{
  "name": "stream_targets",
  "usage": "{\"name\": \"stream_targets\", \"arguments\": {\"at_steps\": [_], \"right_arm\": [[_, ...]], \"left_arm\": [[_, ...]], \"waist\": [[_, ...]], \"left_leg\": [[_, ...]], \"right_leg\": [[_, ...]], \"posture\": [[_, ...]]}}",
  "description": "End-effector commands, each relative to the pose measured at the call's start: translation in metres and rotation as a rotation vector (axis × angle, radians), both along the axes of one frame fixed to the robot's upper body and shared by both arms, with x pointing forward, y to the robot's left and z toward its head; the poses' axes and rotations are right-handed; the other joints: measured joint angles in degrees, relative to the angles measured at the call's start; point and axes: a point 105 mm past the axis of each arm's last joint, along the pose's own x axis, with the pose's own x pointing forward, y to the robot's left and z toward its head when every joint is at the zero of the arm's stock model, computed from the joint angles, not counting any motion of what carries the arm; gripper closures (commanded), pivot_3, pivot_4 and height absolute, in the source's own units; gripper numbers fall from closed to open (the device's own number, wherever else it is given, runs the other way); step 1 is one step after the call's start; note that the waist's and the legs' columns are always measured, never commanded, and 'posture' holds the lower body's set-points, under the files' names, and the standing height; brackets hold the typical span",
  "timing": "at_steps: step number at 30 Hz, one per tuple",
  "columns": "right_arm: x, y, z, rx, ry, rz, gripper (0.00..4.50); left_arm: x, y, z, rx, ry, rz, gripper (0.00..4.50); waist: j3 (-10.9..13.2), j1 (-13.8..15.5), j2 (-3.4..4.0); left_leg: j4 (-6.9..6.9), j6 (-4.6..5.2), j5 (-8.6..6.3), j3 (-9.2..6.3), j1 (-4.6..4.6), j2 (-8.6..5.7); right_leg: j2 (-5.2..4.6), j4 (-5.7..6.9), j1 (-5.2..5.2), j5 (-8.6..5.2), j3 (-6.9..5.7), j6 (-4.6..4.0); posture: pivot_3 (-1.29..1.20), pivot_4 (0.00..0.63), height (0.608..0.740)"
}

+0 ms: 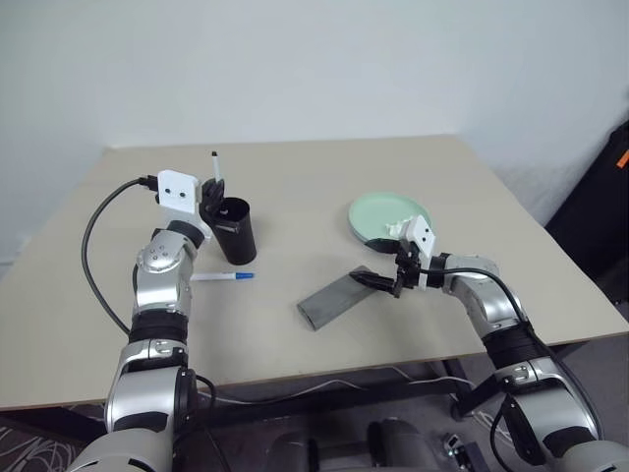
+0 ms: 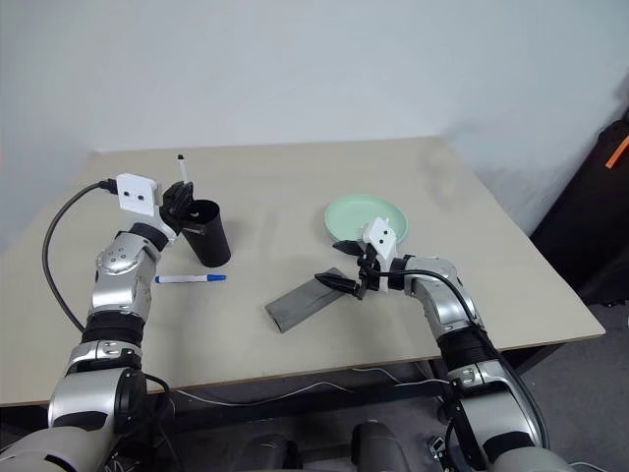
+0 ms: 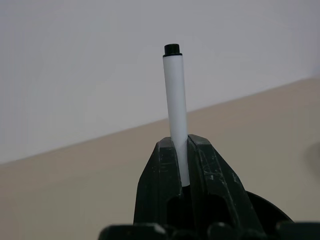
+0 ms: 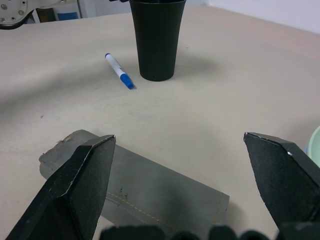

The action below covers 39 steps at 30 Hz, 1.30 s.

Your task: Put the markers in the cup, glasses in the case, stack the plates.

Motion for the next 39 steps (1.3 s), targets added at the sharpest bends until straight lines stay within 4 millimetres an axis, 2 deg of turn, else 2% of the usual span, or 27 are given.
{"name": "stream_targets", "arguments": {"at_steps": [1,14,18,27,28,39], "right_arm": [[0.0032,0.0046,0.0171,0.015,-0.066,0.014,0.04],[0.0032,0.0047,0.0171,0.015,-0.066,0.014,0.04],[0.0040,0.0072,0.0171,0.016,-0.064,0.019,0.04],[0.0044,0.0056,0.0173,0.013,-0.065,0.018,0.04],[0.0044,0.0056,0.0173,0.013,-0.065,0.018,0.04],[0.0053,0.0054,0.0175,0.012,-0.065,0.016,0.04]], "left_arm": [[-0.0024,0.0037,0.0271,0.001,-0.085,0.004,4.47],[-0.0031,0.0037,0.0276,0.000,-0.083,0.004,4.47],[-0.0071,0.0031,0.0286,-0.024,-0.087,-0.001,3.36],[-0.0093,-0.0016,0.0277,-0.035,-0.079,-0.013,0.13],[-0.0094,-0.0016,0.0277,-0.035,-0.079,-0.013,0.02],[-0.0098,-0.0047,0.0268,-0.044,-0.077,-0.028,0.02]], "waist": [[0.0,0.0,0.00],[0.0,0.0,0.00],[0.0,0.0,0.00],[0.0,0.0,0.00],[0.0,0.0,0.00],[0.0,0.0,0.00]], "left_leg": [[0.00,-0.01,0.00,0.00,-0.01,0.00],[-0.03,-0.03,-0.02,0.00,-0.01,-0.01],[-0.04,-0.03,-0.02,0.00,-0.01,0.00],[-0.04,-0.04,-0.02,-0.02,0.00,0.01],[-0.04,-0.04,-0.02,-0.02,0.00,0.01],[-0.10,-0.04,-0.02,-0.01,-0.01,-0.01]], "right_leg": [[0.00,-0.01,-0.01,0.00,0.00,0.00],[0.01,-0.03,-0.01,0.00,-0.03,0.00],[0.01,-0.04,-0.02,0.00,-0.03,0.00],[0.00,-0.05,0.00,0.00,-0.04,0.00],[0.00,-0.06,-0.01,0.00,-0.04,0.00],[0.02,-0.16,0.00,0.00,-0.05,0.00]], "posture": [[0.00,0.000,0.720],[0.00,0.000,0.720],[0.00,0.000,0.720],[0.00,0.000,0.720],[0.00,0.000,0.720],[0.00,0.000,0.720]]}}
